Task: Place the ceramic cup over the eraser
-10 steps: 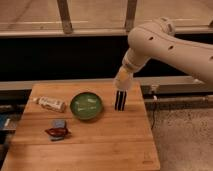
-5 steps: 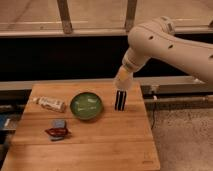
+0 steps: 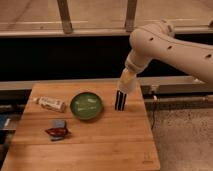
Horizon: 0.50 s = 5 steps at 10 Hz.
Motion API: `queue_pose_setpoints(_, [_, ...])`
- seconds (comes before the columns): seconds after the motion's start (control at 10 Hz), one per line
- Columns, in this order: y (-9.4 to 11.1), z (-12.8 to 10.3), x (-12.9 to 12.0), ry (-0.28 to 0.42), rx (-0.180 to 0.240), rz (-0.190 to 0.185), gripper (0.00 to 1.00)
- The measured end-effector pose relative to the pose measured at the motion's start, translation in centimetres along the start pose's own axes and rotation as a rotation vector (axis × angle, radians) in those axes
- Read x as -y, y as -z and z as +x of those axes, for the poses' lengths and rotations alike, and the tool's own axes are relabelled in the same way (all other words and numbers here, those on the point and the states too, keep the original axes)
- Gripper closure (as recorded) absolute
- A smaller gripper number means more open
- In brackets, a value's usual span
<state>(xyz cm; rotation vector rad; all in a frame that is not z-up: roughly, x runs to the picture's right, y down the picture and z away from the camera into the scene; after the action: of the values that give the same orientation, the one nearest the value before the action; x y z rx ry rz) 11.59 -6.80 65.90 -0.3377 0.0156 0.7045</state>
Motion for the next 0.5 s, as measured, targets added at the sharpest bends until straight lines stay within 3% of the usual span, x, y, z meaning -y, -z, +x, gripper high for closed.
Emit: queue_pose_setpoints(0.5, [-1.9,-1.0,1.2,-0.010,-0.005,-0.023,1.00])
